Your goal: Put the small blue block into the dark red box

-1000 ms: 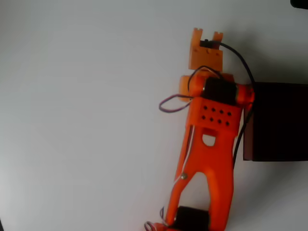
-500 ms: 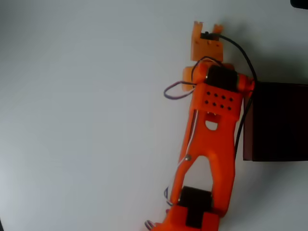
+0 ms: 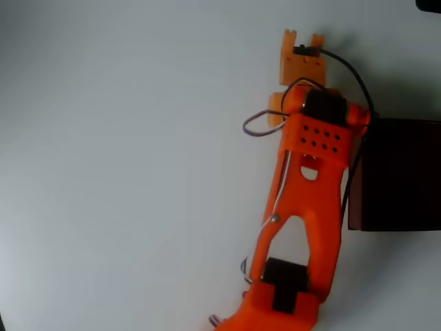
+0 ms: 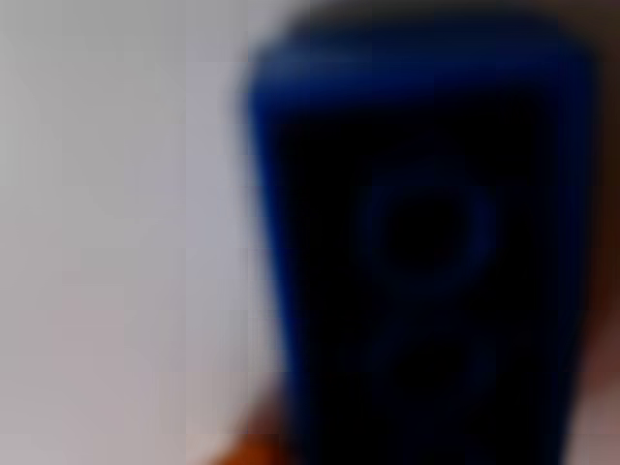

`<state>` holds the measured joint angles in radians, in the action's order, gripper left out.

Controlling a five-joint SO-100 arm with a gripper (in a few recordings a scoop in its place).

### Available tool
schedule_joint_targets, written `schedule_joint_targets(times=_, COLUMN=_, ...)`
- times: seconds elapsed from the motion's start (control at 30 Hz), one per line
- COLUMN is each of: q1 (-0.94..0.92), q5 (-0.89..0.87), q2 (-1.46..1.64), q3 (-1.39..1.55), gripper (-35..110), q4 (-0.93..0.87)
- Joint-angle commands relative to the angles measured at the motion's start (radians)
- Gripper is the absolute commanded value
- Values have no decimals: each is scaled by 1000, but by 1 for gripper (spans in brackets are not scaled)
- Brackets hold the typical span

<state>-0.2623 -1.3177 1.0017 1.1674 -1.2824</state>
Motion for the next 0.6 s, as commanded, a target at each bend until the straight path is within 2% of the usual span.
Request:
schedule_joint_targets(times=0.0, q1=0, q5=-11, q2=6, q3=-49, gripper=21, q4=-15)
schedule_joint_targets(times=0.3, q1=5, q5=0, q2=-89, q3=-175, gripper=18, q4=-61)
schedule_joint_targets(times=0.47, q1=2, q5=5, q2=-178, q3=-302, gripper=2, q4=-153)
schedule_joint_targets(times=0.57, q1=-9, q5=26, q2=-253, q3=-430, gripper=0, q4=-224)
